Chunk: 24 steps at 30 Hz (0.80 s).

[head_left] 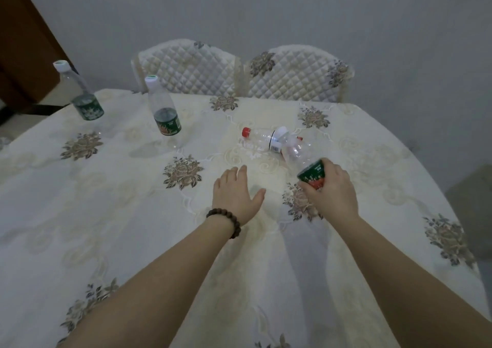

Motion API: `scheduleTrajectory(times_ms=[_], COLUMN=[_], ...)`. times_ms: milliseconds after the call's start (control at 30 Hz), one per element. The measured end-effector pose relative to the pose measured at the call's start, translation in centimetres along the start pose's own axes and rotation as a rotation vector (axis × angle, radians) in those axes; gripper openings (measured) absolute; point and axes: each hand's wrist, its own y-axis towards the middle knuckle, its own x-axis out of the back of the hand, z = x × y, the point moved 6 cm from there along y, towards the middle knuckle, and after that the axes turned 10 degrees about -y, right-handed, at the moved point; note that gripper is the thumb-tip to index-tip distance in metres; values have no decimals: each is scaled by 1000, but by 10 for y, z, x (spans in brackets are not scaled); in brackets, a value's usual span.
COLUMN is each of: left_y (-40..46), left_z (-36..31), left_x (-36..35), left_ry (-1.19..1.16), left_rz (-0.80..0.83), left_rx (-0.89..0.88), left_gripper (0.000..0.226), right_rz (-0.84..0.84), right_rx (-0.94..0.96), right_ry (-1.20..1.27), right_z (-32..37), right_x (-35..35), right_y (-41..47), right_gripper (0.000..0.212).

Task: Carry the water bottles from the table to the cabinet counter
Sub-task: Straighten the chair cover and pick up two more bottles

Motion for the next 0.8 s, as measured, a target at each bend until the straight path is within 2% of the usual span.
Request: scheduleTrajectory(times_ms=[200, 300, 467, 600, 800], left_y=[105, 149, 197, 206, 168], left_z=[-55, -71, -84, -83, -73], left_x=[-39, -59, -92, -109, -103], left_ry=[17, -5, 118, 214, 19], left_rz=[36, 33, 81, 79, 25], left_rx=[-55, -52, -93, -173, -317], left_gripper=[78, 87, 91, 82, 52], right_rz=[-82, -96, -125, -137, -104], right_rx=[-96, -101, -99, -119, -143], right_ry=[7, 0, 19, 41, 73], right_z=[-52, -68, -92, -105, -108], right_x=[24, 17, 7, 1, -11], right_y=[30, 41, 57, 60, 52], right_gripper=[74, 72, 71, 71, 70])
